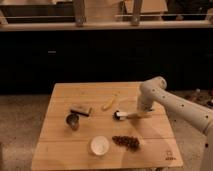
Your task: Wipe table surface with brush
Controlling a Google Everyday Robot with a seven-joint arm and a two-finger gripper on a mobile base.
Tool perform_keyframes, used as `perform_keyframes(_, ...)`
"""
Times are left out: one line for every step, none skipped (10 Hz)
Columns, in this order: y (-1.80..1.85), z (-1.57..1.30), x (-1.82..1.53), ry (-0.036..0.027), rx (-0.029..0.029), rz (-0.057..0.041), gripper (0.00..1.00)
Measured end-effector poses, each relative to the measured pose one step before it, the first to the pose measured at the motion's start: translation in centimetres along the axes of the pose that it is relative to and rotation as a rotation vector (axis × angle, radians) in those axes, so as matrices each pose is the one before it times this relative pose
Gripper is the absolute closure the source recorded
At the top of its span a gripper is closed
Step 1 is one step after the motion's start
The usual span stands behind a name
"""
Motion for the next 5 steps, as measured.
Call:
perform_keyframes(-0.149, -0.33, -0.007, 0.0168, 0.00503, -0.01121, 0.98)
perform_keyframes(-0.048, -0.29, 0.053, 0.01762, 0.00176, -0.01074, 0.98)
perform_keyframes(-0.064, -0.289, 0.014, 0.01909, -0.00036, -0.01352, 0.98)
perform_keyframes(-0.27, -0.305, -0.2, 0.01634, 0.00391, -0.01551, 0.98)
perform_keyframes(-0.201, -0.202, -0.202, 0.01116, 0.00143, -0.01261, 0.98)
